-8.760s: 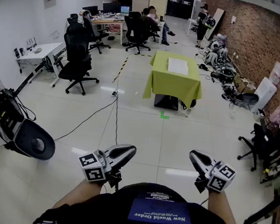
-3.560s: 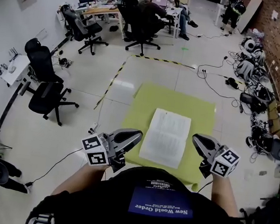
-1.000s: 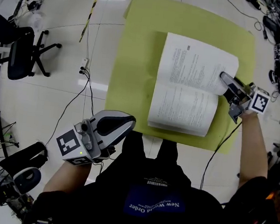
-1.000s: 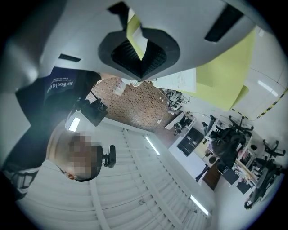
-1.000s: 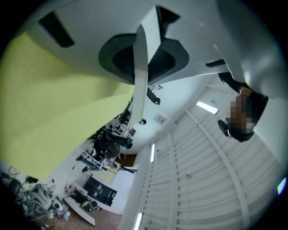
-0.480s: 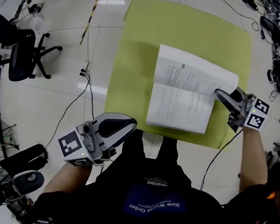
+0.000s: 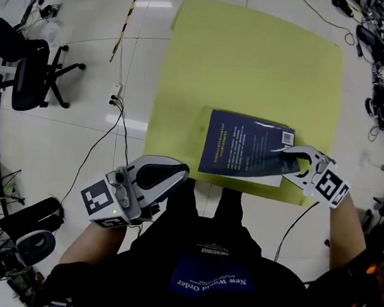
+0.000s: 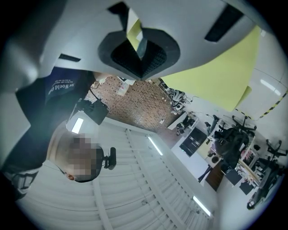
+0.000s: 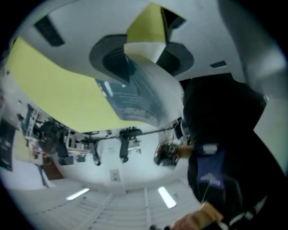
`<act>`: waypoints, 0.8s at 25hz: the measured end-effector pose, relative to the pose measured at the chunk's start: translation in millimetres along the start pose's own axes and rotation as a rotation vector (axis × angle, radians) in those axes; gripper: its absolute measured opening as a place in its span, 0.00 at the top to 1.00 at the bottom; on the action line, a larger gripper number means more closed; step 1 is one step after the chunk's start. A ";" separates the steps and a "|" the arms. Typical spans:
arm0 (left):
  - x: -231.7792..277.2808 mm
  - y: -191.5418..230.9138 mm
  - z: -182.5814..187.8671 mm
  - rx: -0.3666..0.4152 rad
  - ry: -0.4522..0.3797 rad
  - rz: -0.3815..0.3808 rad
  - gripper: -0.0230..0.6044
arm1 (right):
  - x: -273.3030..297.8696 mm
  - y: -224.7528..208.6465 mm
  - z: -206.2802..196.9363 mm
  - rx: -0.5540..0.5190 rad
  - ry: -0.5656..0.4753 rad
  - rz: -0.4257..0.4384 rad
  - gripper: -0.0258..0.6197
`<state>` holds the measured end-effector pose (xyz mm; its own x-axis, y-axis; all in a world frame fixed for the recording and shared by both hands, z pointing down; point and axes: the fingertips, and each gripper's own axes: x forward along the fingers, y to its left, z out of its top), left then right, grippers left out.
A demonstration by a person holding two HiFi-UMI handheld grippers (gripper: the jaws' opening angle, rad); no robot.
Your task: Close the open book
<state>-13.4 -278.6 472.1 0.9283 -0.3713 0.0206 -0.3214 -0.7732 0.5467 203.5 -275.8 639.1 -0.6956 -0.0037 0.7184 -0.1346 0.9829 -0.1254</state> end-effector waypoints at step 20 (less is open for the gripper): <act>0.0 -8.7 45.5 0.035 -0.035 0.013 0.96 | -72.0 -2.6 118.1 0.178 -0.308 -0.015 0.43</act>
<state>-19.1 -295.2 429.2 0.9170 -0.3988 -0.0021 -0.3404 -0.7854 0.5170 170.6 -299.8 506.9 -0.8691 -0.0994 0.4846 -0.2483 0.9349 -0.2535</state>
